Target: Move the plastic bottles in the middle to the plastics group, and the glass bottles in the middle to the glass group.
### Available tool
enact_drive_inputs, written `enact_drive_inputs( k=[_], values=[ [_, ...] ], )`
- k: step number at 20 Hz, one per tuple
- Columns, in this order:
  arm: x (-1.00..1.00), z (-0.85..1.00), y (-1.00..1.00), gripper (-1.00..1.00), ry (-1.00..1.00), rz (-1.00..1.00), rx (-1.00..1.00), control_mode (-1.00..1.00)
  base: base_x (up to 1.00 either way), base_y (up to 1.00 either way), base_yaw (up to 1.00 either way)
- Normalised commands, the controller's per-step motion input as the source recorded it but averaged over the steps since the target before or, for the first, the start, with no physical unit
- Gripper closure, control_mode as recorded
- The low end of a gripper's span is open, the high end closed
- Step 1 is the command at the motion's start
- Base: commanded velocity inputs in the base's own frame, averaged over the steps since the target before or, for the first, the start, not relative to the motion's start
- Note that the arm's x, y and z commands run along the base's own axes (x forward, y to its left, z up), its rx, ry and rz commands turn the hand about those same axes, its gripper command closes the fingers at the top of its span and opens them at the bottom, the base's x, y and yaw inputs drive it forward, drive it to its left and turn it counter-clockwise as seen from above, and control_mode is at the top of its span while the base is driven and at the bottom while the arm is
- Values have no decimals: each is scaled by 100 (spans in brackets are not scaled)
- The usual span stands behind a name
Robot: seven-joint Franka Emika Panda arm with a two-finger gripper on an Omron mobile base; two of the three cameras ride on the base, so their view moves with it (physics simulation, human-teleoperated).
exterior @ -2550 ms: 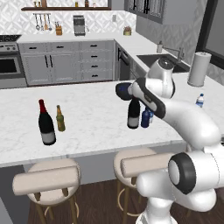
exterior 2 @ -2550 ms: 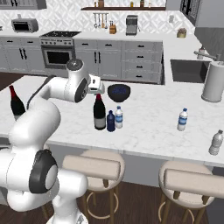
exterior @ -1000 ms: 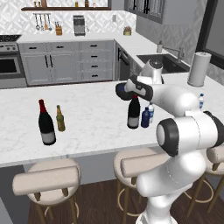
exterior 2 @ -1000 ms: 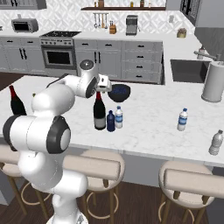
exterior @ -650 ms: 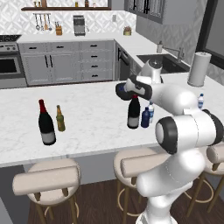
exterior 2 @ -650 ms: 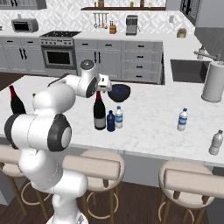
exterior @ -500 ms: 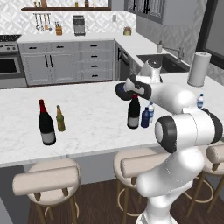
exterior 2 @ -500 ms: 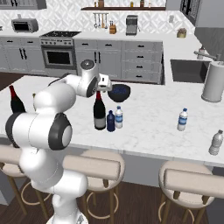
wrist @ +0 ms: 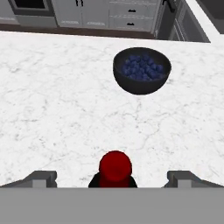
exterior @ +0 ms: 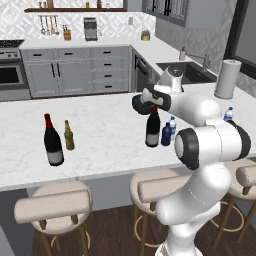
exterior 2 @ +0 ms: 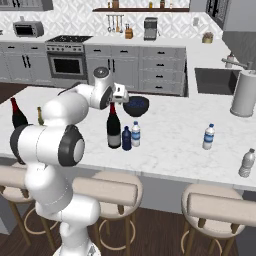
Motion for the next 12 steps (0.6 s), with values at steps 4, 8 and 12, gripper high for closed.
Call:
enact_drive_inputs(
  k=[4, 8, 12],
  values=[
    [1, -7, 0, -100, 0, 0, 0, -100, 0, 0, 0],
    [3, -15, 0, -100, 0, 0, 0, -100, 0, 0, 0],
    [5, -16, 0, -100, 0, 0, 0, -100, 0, 0, 0]
  ],
)
